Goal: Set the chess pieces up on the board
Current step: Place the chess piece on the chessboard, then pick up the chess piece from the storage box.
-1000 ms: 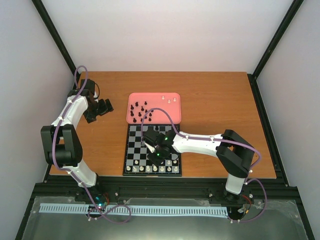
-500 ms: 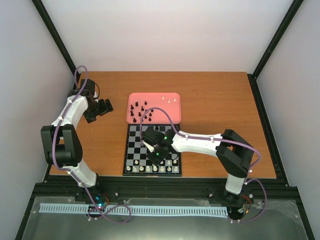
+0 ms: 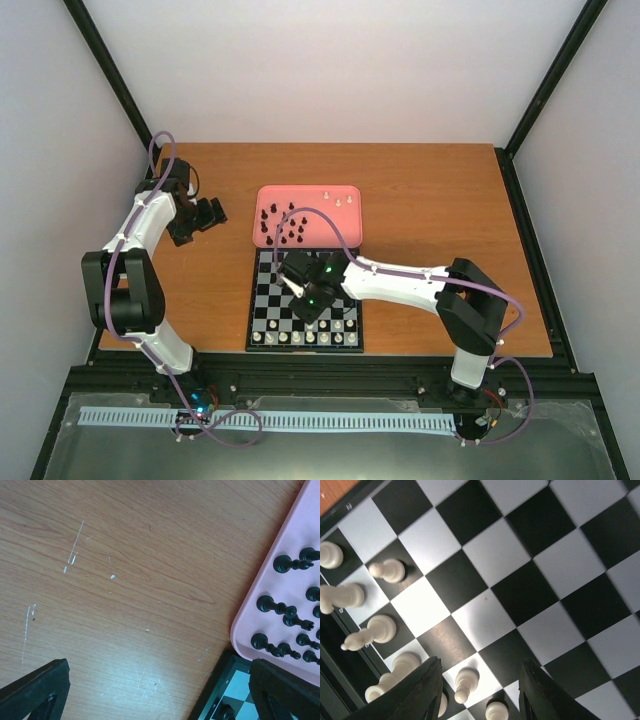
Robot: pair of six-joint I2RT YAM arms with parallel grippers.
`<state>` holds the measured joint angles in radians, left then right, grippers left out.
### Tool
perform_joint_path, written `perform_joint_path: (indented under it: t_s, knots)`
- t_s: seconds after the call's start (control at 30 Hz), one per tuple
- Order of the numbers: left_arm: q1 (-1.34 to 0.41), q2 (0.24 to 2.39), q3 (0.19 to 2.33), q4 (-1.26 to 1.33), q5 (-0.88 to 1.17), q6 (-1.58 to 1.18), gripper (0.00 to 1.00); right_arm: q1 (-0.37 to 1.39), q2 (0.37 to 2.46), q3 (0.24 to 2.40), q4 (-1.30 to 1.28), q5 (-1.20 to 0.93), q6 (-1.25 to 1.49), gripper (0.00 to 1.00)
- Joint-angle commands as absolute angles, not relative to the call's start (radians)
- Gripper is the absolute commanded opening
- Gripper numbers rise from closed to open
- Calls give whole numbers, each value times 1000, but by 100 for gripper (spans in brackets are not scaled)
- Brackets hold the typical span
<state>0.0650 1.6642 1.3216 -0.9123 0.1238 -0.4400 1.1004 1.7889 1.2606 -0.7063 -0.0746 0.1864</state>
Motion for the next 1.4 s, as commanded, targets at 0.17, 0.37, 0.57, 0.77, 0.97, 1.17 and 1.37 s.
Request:
perform_joint_path:
  t_s: [0.17,0.37,0.57,0.77,0.97,1.17,1.37]
  knots:
    - [61,1628,1345,-908,128,-425,100,1035,1793,1498,-797,89,127,49]
    - [61,1620,1351,-914,132,-423,100,800,1936,1762,-862,79,173,50]
    - [60,1622,1354,-917,143,-426,100,625,2199,2096,-934,90,201,46]
    - [60,1648,1357,-917,145,-426,100,518,2411,2351,-965,43,176,42]
    - [60,1691,1371,-914,144,-426,100,496,2482,2368,-946,-26,137,40]
    - [60,1732,1387,-916,144,-428,100,496,2523,2369,-937,-53,133,38]
    - [61,1746,1393,-919,143,-427,100,496,2554,2372,-939,-55,139,36]
